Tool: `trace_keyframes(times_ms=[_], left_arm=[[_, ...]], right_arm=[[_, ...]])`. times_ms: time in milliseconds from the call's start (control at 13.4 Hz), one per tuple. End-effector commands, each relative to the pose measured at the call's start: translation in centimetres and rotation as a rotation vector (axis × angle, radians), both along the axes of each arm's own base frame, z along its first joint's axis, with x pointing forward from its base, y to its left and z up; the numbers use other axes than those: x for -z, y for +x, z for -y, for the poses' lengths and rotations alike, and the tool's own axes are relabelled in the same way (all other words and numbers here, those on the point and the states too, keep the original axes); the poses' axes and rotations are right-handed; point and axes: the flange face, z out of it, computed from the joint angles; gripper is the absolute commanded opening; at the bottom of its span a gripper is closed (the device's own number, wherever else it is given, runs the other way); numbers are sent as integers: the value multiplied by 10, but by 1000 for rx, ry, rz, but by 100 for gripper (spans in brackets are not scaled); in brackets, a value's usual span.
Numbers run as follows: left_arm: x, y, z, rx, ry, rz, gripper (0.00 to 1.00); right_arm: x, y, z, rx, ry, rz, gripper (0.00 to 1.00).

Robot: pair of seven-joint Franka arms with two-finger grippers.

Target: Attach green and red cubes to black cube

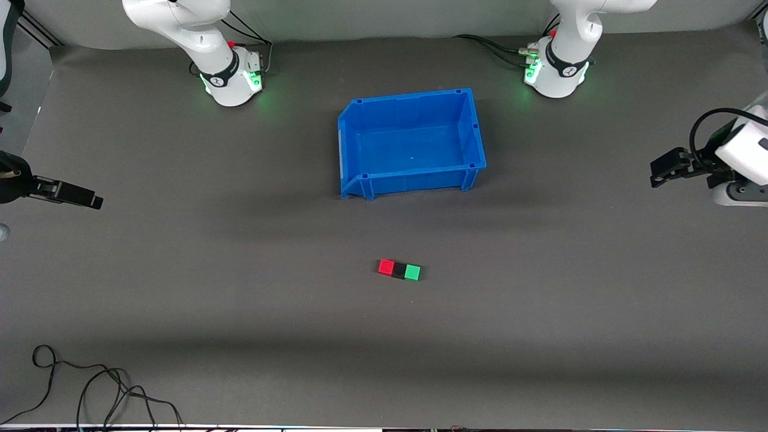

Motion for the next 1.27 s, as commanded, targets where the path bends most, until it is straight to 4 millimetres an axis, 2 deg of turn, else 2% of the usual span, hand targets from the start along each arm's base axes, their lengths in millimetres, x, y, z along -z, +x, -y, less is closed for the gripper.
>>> trace_keyframes(times_ms=[0, 149, 224, 448, 821, 1194], left_arm=[[-1, -6, 2, 23, 4, -6, 100], [1, -6, 4, 26, -1, -12, 100], [1, -6, 2, 21, -1, -10, 100], [0, -5, -9, 1, -3, -7, 100], [1, -5, -5, 6, -2, -10, 100], [-2, -7, -4, 0, -16, -10, 100]], right_arm=[[-1, -27, 4, -27, 1, 58, 100], [7, -41, 6, -26, 11, 84, 100], [7, -42, 5, -27, 11, 86, 100], [6, -38, 3, -29, 5, 96, 100], [1, -35, -10, -49, -21, 102, 100], [1, -35, -11, -53, -24, 100, 100]])
